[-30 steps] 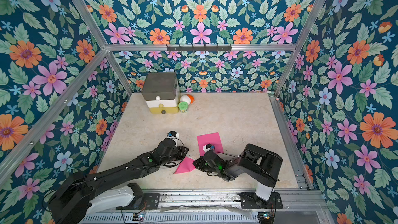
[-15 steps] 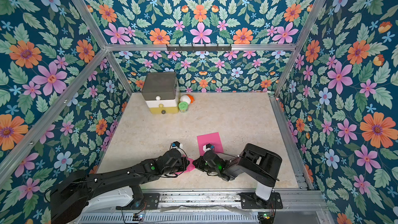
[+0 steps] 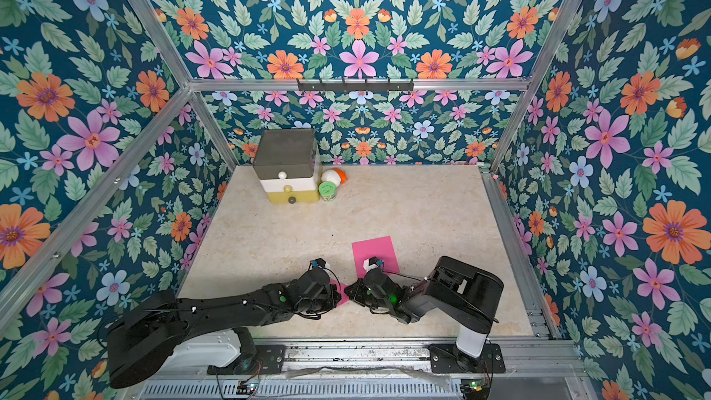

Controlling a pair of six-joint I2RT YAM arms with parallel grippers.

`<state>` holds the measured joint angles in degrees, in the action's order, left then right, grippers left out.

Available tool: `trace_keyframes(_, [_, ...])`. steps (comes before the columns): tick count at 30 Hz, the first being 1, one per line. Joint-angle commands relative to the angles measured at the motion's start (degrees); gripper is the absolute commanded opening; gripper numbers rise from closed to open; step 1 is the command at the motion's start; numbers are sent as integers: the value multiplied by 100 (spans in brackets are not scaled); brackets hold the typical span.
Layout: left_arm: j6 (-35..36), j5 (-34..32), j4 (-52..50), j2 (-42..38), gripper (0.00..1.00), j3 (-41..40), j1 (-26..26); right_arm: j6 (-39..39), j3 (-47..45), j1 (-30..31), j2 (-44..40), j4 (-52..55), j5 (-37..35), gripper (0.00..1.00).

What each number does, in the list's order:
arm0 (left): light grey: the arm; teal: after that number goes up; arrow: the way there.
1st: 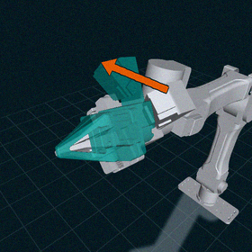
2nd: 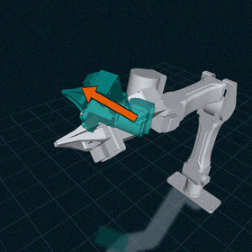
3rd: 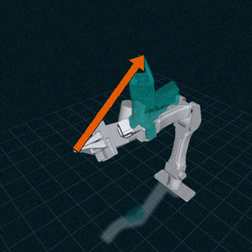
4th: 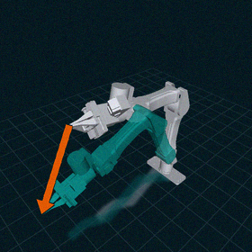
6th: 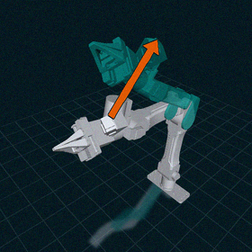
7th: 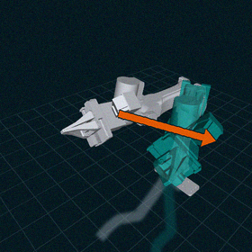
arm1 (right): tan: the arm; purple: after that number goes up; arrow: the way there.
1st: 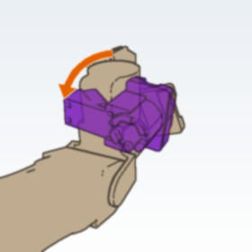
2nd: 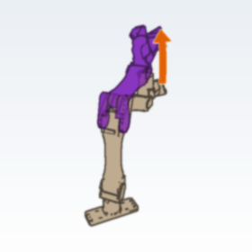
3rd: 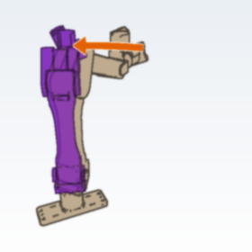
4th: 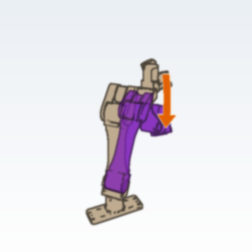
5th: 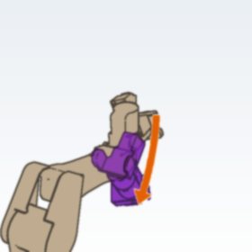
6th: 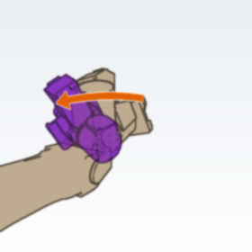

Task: Fold the square paper diagonally
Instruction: Fold the paper at the center of the board.

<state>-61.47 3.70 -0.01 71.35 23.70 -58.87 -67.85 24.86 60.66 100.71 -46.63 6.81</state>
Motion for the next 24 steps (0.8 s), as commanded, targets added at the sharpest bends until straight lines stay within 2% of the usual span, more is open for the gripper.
trace_keyframes(1, [-64, -289, -517, -115, 0, 11, 1, -35, -43, -32, 96, 888, -153, 0])
trace_keyframes(6, [-251, -231, -694, -412, 0, -372, 5, -87, -76, -83, 142, 858, -118, 0])
trace_keyframes(11, [-472, -262, -1075, -1030, 0, -848, 1, -133, -145, -107, 142, 790, -123, 0])
trace_keyframes(18, [-792, -539, -2288, -2150, 0, -1161, 3, -195, -192, -158, 161, 752, -110, 0])
trace_keyframes(24, [-1078, -493, -2969, -2901, 0, -1513, 7, -235, -227, -180, 191, 698, -110, 0])
